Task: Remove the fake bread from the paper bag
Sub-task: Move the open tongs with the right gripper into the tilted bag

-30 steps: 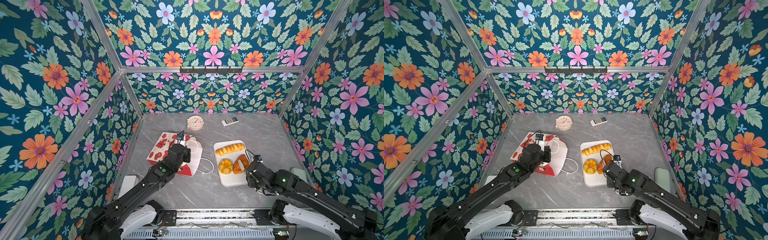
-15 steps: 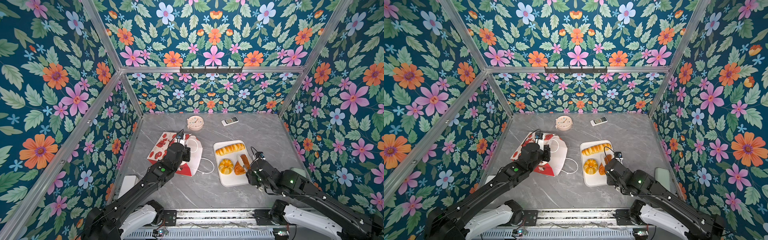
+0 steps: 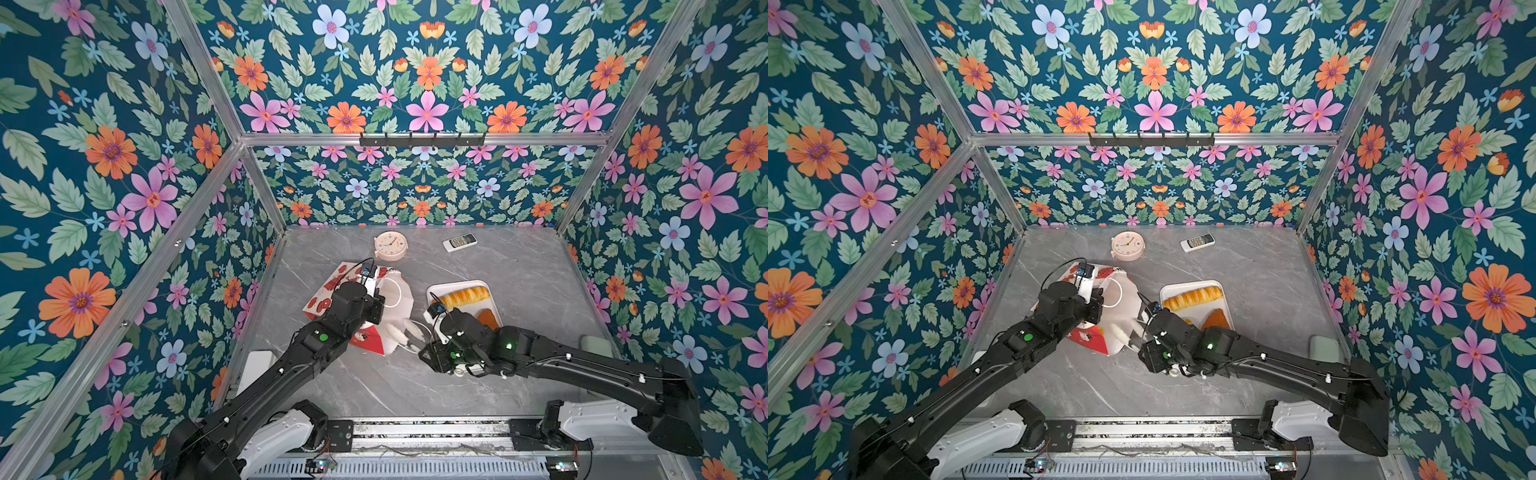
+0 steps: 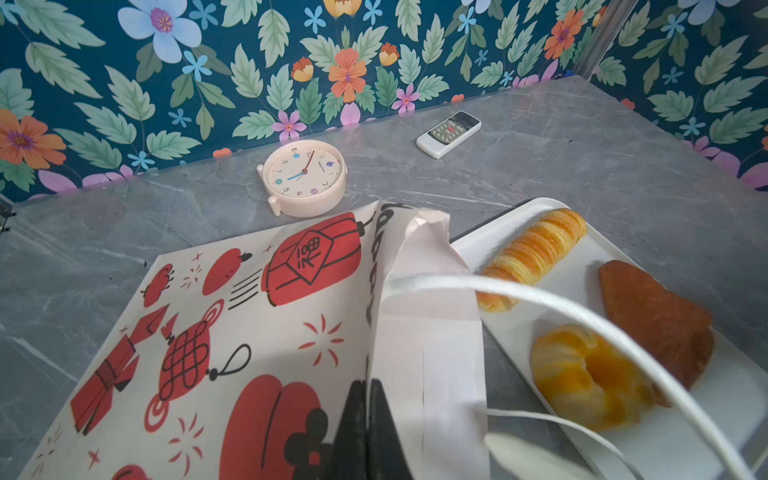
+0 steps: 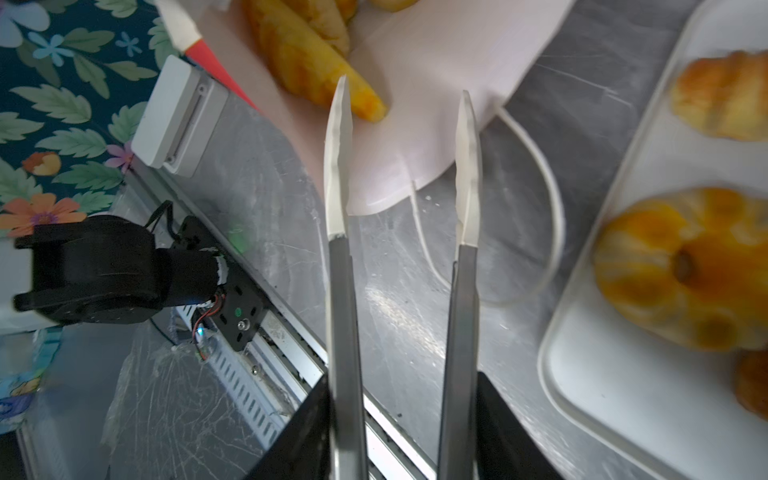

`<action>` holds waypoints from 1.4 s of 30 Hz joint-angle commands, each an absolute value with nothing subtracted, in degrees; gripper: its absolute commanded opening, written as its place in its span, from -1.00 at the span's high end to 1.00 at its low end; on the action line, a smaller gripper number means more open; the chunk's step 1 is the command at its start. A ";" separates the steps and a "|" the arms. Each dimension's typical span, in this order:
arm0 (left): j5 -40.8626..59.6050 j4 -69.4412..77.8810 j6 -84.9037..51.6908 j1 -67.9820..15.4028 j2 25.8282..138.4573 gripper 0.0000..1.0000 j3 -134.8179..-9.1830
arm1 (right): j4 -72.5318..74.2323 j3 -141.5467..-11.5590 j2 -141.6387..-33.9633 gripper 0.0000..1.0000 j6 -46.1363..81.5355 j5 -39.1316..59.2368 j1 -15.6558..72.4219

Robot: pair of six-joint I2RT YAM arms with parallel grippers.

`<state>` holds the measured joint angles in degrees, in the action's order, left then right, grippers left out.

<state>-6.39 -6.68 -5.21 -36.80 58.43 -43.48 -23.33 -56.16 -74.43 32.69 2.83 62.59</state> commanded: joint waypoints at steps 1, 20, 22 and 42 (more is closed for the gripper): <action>-2.40 -1.14 -1.23 -36.65 59.92 1.00 -44.54 | -15.11 -57.19 -77.36 0.01 30.17 5.93 62.67; 0.75 -1.85 -2.72 -36.65 54.23 1.00 -40.62 | -10.89 -61.89 -88.65 0.00 31.20 0.74 62.58; 0.79 -1.76 -2.72 -36.66 55.03 1.00 -40.87 | -10.61 -61.42 -88.43 0.00 30.88 1.83 62.66; 2.90 -1.32 -3.69 -36.65 57.49 1.00 -41.33 | -8.50 -54.34 -83.12 0.01 29.25 2.80 61.01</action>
